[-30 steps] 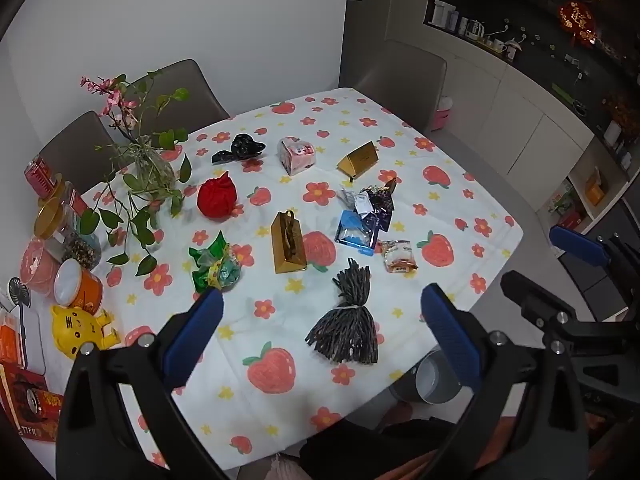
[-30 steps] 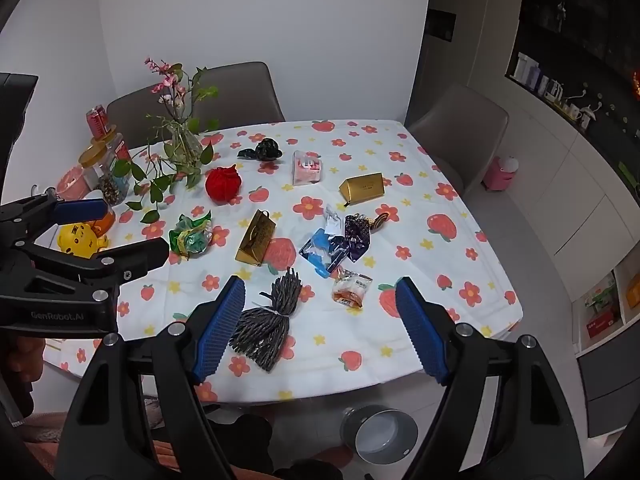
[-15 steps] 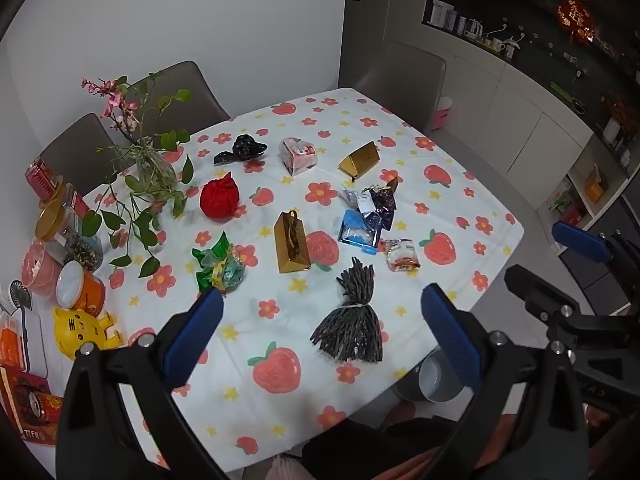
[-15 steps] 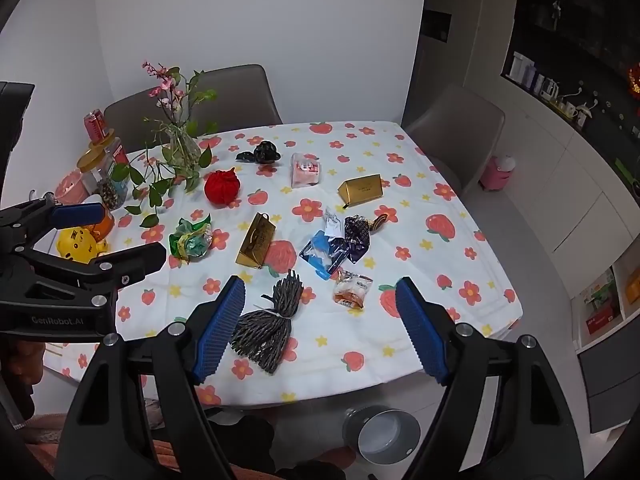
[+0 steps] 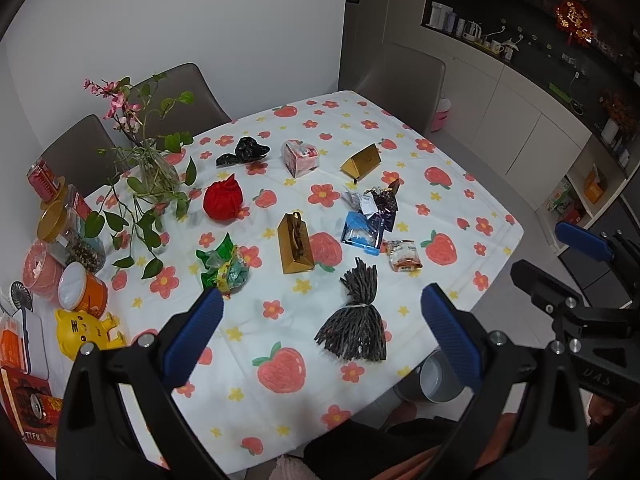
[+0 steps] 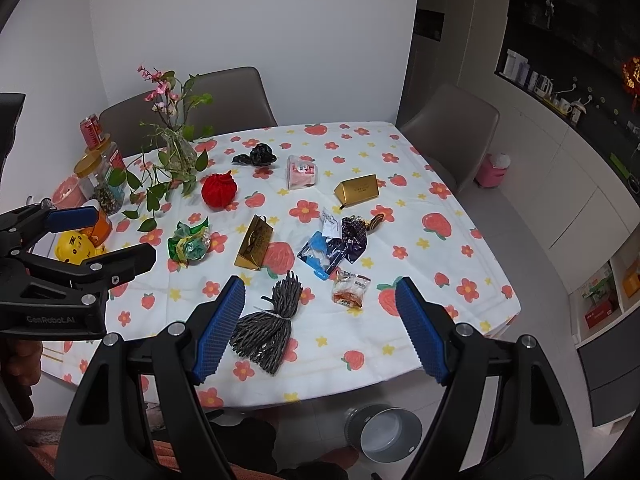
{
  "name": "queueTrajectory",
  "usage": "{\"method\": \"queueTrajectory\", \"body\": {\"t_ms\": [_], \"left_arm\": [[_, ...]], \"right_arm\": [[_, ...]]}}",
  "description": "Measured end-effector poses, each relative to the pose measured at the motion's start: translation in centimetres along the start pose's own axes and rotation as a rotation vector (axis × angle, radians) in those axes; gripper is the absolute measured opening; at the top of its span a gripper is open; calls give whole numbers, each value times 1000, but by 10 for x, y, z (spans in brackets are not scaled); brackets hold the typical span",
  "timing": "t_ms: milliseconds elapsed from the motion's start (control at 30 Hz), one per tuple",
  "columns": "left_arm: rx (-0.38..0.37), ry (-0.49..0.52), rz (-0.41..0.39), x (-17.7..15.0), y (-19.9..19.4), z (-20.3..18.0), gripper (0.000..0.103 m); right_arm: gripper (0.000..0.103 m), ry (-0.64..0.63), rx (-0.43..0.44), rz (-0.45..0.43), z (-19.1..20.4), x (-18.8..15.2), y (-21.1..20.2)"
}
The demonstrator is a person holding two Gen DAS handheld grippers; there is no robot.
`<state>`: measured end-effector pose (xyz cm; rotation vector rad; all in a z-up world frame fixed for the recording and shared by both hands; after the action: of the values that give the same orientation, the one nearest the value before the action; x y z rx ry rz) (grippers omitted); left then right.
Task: Collect trash
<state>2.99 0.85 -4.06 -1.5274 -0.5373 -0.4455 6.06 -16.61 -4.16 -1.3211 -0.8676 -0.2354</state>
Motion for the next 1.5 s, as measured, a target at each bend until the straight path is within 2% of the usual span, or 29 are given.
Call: {"method": "queueTrajectory", "body": {"t_ms": [1233, 1500], "left_arm": [[-10, 12, 2, 1, -6, 0, 99], [-16, 26, 8, -1, 7, -21, 99]], "right_arm": [[75, 12, -10, -1, -3, -2, 0], [75, 25, -23, -3, -10, -5, 1]]}}
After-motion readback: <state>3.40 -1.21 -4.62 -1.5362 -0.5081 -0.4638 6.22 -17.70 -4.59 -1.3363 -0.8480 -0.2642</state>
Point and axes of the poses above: each gripper's, at about its wrist camera, not at the fingertips, and y roughly the way its jaws point, z to its left, x to its top, the point moved 6 cm from there along y, roughly the way its jaws point, and after that the axes turned 1 degree about y, right-handed, at the moved point
